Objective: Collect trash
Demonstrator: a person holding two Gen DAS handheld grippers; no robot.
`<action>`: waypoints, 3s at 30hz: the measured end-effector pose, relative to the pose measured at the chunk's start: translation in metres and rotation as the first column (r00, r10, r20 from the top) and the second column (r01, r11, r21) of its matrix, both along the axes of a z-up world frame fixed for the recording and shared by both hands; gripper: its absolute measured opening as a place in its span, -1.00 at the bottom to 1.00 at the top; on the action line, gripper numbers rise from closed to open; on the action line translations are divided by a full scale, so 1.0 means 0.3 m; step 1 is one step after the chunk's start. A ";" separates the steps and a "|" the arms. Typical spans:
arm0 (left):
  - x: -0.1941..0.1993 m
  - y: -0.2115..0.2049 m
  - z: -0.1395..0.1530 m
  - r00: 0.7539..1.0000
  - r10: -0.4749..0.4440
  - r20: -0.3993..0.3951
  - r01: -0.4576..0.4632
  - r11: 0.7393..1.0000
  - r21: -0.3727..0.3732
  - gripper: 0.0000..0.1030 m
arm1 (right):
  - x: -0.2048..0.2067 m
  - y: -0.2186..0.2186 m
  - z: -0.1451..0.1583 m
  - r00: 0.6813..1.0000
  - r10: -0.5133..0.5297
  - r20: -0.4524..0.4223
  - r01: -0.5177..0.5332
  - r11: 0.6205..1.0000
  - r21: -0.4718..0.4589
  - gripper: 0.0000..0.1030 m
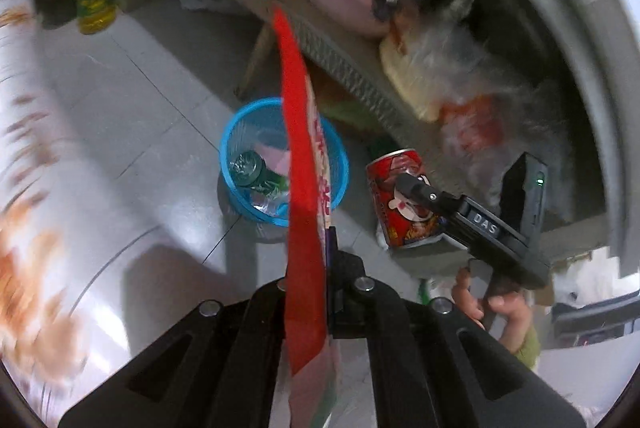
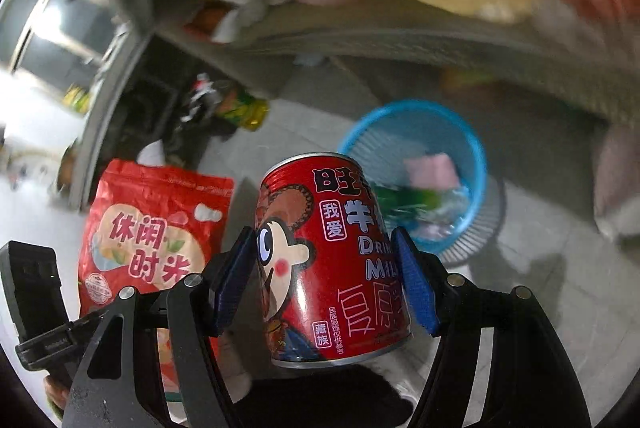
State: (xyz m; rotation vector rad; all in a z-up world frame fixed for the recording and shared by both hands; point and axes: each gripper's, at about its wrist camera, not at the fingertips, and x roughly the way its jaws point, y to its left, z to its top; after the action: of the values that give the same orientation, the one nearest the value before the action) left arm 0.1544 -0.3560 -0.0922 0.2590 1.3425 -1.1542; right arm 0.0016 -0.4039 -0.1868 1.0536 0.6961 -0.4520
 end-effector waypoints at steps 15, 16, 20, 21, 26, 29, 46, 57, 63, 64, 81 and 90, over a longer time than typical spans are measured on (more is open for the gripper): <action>0.111 -0.520 -0.334 0.998 0.056 -0.016 -0.054 0.994 0.100 0.30 | -0.037 -0.175 -0.229 0.979 -0.169 -0.117 0.183 0.976 0.120 0.23; 0.118 -0.520 -0.340 0.998 0.066 -0.019 -0.064 0.992 0.105 0.32 | -0.039 -0.178 -0.231 0.979 -0.164 -0.122 0.178 0.978 0.113 0.23; 0.143 -0.482 -0.322 0.995 0.092 -0.048 -0.086 0.990 0.108 0.34 | -0.035 -0.170 -0.254 0.979 -0.142 -0.146 0.156 0.983 0.094 0.21; 0.149 -0.459 -0.293 0.995 0.089 -0.038 -0.085 0.992 0.099 0.34 | -0.041 -0.168 -0.264 0.979 -0.136 -0.149 0.151 0.984 0.098 0.21; 0.152 -0.304 -0.134 0.996 0.081 0.026 -0.082 0.996 0.030 0.41 | 0.039 -0.185 -0.311 0.980 -0.092 -0.174 0.109 0.990 0.089 0.20; 0.163 -0.165 -0.022 0.994 0.097 0.056 -0.097 0.995 -0.001 0.45 | 0.099 -0.193 -0.340 0.979 -0.064 -0.193 0.082 0.993 0.088 0.20; 0.098 0.711 0.279 0.886 0.444 0.135 -0.416 0.889 -0.192 0.77 | 0.196 -0.162 -0.247 0.935 0.000 -0.355 -0.035 0.995 -0.092 0.43; 0.019 1.177 0.408 0.730 0.652 0.205 -0.564 0.745 -0.356 0.89 | 0.066 0.122 0.168 0.967 0.073 -0.243 -0.143 0.948 -0.283 0.45; -0.051 1.455 0.426 0.583 0.773 0.251 -0.687 0.633 -0.356 0.89 | 0.184 0.411 0.442 0.927 0.368 -0.075 -0.371 0.866 -0.336 0.48; -0.064 1.508 0.416 0.553 0.793 0.256 -0.711 0.610 -0.350 0.89 | 0.223 0.485 0.489 0.897 0.437 -0.065 -0.430 0.826 -0.364 0.49; -0.118 1.639 0.192 0.503 0.822 0.267 -0.769 0.567 -0.295 0.89 | 0.649 1.437 0.564 0.414 0.904 -0.104 -0.817 0.319 -0.480 0.85; -0.074 1.616 0.131 0.524 0.802 0.287 -0.746 0.594 -0.300 0.70 | 0.775 1.618 0.421 0.306 0.874 -0.378 -0.850 0.073 -0.522 0.50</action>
State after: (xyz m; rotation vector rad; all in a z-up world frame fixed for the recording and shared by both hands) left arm 0.1323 0.1288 -0.0529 -0.2179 0.8271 -0.3681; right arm 0.2340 0.0814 -0.0604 -0.2028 0.9168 0.4305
